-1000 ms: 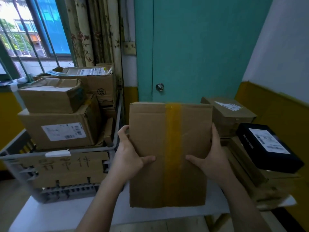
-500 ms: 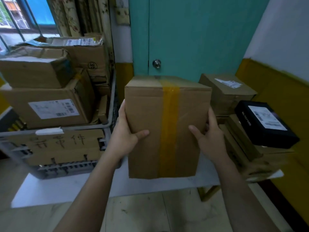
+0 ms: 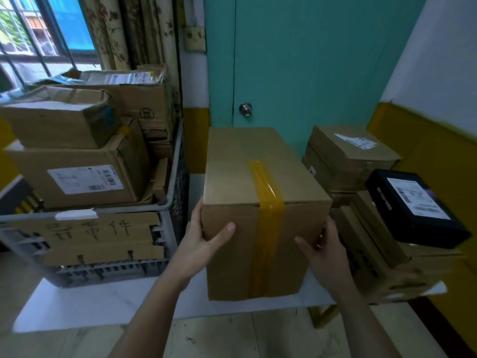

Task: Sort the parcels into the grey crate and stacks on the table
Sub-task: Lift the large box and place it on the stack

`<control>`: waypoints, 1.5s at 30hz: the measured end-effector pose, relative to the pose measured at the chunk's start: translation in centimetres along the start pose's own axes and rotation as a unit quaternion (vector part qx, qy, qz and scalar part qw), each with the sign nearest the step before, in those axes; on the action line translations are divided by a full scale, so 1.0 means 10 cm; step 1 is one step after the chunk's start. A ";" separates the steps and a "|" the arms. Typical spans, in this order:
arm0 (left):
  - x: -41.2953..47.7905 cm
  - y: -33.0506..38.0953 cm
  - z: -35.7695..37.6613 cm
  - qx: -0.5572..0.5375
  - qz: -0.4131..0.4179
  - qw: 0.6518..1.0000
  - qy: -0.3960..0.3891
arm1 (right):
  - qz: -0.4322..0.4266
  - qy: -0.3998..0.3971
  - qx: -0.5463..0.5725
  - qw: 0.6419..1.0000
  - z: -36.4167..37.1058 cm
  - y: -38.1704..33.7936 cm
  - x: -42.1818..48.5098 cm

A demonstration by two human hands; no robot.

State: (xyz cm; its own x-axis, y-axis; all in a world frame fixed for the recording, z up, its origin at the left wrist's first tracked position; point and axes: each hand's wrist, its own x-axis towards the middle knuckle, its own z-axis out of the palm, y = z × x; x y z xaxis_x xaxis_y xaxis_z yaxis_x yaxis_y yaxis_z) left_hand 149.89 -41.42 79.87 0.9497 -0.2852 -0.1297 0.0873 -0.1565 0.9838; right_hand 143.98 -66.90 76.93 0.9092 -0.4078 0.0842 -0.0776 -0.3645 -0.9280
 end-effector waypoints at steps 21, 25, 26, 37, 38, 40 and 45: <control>0.00 0.37 0.22 0.247 -0.033 0.964 0.095 | -0.057 -0.053 -0.232 0.970 0.00 -0.76 0.08; 0.03 0.36 0.38 0.386 0.001 0.918 0.094 | -0.019 -0.067 -0.350 0.934 0.15 -0.89 0.18; 0.05 0.33 0.40 0.416 0.009 0.904 0.096 | -0.015 -0.069 -0.355 0.932 0.16 -0.88 0.20; 0.05 0.14 0.29 0.547 0.082 0.829 0.089 | -0.080 -0.128 -0.436 0.887 0.08 -0.63 0.15; 0.06 0.12 0.28 0.547 0.089 0.827 0.095 | -0.089 -0.119 -0.440 0.886 0.08 -0.61 0.15; 0.08 0.09 0.30 0.543 0.098 0.827 0.105 | -0.104 -0.094 -0.447 0.883 0.12 -0.58 0.13; 0.10 0.11 0.29 0.531 0.094 0.836 0.095 | -0.133 -0.055 -0.431 0.891 0.19 -0.53 0.12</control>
State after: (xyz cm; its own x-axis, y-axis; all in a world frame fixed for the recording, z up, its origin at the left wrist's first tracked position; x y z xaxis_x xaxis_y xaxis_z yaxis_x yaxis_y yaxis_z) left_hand 150.04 -44.56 80.44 0.9563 -0.2589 0.1359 -0.2890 -0.9072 0.3057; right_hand 146.22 -63.90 81.24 0.9730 -0.1438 0.1806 -0.0952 -0.9626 -0.2536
